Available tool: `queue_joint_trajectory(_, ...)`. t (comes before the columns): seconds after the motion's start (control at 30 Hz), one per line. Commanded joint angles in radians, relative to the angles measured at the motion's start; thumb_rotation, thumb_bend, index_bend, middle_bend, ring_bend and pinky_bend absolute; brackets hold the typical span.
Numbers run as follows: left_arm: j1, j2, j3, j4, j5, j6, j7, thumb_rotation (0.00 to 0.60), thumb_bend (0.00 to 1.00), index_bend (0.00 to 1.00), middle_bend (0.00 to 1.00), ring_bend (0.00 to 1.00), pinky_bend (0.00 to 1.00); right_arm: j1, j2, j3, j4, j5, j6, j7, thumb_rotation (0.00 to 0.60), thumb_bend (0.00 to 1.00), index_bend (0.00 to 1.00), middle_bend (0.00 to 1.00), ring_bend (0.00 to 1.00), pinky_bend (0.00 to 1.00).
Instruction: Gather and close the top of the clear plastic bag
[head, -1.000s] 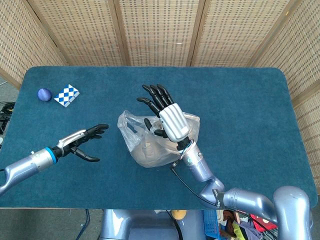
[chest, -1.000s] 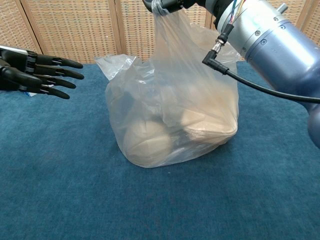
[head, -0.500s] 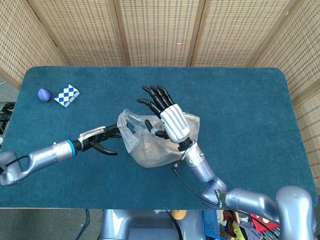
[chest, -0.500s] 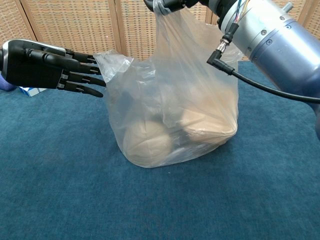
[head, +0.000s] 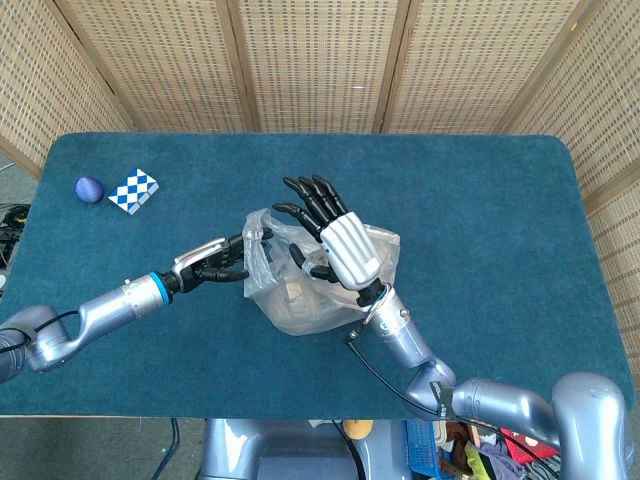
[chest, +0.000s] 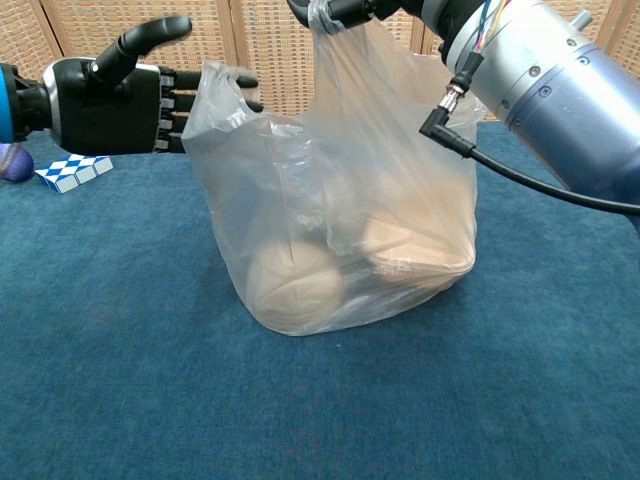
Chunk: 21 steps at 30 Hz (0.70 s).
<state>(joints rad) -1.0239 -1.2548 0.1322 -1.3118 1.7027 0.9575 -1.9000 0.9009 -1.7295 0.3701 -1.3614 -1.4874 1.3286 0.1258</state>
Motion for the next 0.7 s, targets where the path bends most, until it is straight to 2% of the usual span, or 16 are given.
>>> queue_joint_trajectory(0.03, 0.049, -0.063, -0.053, 0.015, -0.068, 0.059, 0.004, 0.294, 0.11, 0.0, 0.0, 0.0, 0.02, -0.002, 0.004, 0.001, -0.003, 0.0, 0.003, 0.001, 0.6, 0.56, 0.21, 0.08, 0.0, 0.0)
queue_joint_trajectory(0.13, 0.063, -0.092, -0.074, 0.02, -0.088, 0.077, -0.027, 0.295, 0.12, 0.01, 0.0, 0.0, 0.02, -0.005, 0.009, -0.001, -0.008, -0.002, 0.005, 0.0, 0.6, 0.56, 0.21, 0.08, 0.0, 0.0)
queue_joint_trajectory(0.53, 0.054, -0.12, -0.078, 0.061, -0.045, 0.105, -0.284, 0.293, 0.12, 0.0, 0.0, 0.0, 0.05, -0.013, 0.008, -0.019, -0.008, -0.016, 0.013, -0.003, 0.6, 0.56, 0.21, 0.08, 0.0, 0.0)
queue_joint_trajectory(0.7, 0.051, -0.146, -0.1, 0.096, -0.063, 0.11, -0.361, 0.29, 0.11, 0.0, 0.0, 0.0, 0.06, -0.016, 0.007, -0.021, -0.009, -0.017, 0.015, 0.004, 0.6, 0.56, 0.21, 0.08, 0.0, 0.0)
